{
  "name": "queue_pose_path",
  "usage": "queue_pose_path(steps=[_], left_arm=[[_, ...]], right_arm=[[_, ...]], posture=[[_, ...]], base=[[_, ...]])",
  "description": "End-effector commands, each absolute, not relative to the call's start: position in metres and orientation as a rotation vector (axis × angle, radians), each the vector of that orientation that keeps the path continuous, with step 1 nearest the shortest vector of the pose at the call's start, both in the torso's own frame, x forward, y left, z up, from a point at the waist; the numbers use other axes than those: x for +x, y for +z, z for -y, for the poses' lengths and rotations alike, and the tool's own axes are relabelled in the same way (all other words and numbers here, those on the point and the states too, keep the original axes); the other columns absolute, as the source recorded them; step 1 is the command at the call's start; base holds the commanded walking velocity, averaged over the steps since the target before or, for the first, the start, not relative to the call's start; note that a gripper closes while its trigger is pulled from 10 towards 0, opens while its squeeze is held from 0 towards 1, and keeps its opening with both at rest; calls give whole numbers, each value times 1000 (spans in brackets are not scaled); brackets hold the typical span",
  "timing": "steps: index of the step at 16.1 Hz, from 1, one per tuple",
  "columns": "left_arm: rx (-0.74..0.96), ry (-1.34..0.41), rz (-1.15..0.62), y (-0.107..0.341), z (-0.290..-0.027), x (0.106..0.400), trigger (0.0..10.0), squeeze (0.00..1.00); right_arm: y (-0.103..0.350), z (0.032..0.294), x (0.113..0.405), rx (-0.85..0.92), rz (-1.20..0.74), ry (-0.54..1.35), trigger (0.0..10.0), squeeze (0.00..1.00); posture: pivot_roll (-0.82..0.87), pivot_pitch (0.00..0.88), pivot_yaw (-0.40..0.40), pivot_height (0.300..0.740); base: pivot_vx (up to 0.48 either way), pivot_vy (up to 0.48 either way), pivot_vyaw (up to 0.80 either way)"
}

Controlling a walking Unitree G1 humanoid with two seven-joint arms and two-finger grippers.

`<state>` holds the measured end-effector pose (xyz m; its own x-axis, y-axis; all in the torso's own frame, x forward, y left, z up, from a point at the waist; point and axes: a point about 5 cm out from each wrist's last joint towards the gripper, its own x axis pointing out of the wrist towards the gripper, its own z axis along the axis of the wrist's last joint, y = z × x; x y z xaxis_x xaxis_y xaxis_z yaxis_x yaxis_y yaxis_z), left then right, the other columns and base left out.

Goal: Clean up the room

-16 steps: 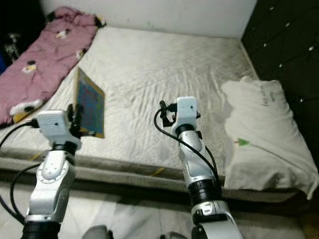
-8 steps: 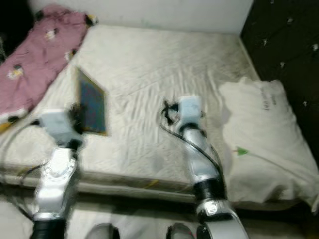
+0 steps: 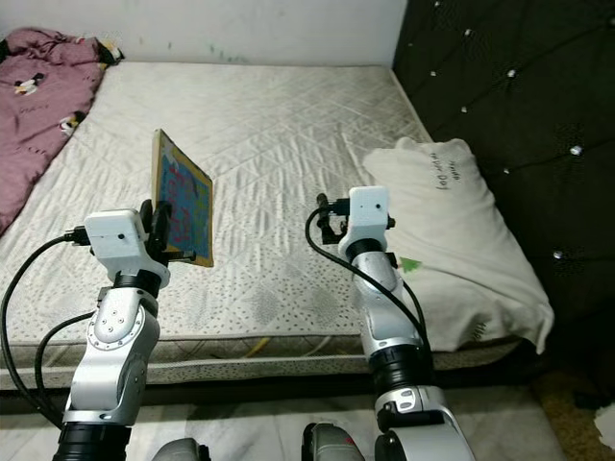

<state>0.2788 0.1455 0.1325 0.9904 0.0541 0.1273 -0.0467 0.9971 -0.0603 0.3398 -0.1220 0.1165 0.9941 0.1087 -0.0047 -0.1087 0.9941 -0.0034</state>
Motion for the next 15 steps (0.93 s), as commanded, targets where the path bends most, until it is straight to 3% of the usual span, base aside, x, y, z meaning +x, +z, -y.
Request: queue_pose_path(steps=[1,8,15], left_arm=[[-58,42,162,140,-145,280,10000,0],[-67,44,161,140,-147,280,10000,0],[-84,45,176,141,-147,280,10000,0]], right_arm=[[116,124,340,-5,-8,101,10000,0],[115,124,341,-10,-10,103,10000,0],[115,124,342,-3,-16,101,10000,0]], posture=[[69,54,-19,740],[69,52,-19,740],[70,47,-20,740]], base=[[0,-319,0],[0,-319,0],[0,0,-114]])
